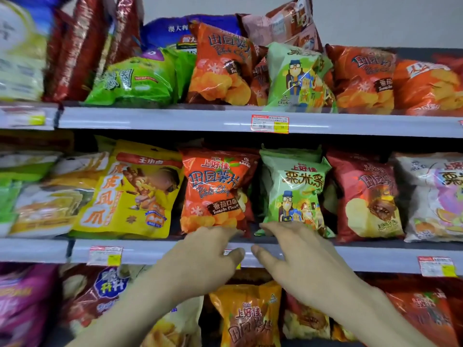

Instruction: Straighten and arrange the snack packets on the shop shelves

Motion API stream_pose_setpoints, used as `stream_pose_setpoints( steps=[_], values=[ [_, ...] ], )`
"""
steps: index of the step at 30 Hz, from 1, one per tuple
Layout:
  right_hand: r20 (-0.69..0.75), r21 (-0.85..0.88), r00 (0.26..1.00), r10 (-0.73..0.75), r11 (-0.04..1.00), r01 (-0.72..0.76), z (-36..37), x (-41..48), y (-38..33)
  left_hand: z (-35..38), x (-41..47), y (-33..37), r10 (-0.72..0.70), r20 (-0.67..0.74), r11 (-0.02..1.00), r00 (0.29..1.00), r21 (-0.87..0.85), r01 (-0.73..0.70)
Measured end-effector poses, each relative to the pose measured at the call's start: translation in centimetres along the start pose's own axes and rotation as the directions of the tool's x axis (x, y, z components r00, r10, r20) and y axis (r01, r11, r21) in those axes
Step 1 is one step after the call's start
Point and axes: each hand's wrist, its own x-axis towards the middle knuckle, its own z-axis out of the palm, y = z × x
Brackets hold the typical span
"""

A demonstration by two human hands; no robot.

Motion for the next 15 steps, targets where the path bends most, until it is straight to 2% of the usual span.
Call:
stream_pose_setpoints(
  steps=[5,8,15],
  values=[
    [0.013,0.006,0.992,-0.122,0.993,0.122,0.2,1.3,-3.4,-2.4,-3.0,-2.4,-0.192,-0.030,0.973,0.981,0.127,0.194],
    [0.016,0.039,0.977,-0.211,0.977,0.211,0.9,2.0,-5.6,-3.6,-5.1,-3.9,-0.308,-0.061,0.938,0.949,0.146,0.314],
    [0.002,0.126,0.938,-0.348,0.930,0.345,2.8,3.4,-10.7,-6.8,-9.7,-7.5,-0.436,-0.185,0.855,0.881,0.218,0.470]
  ],
)
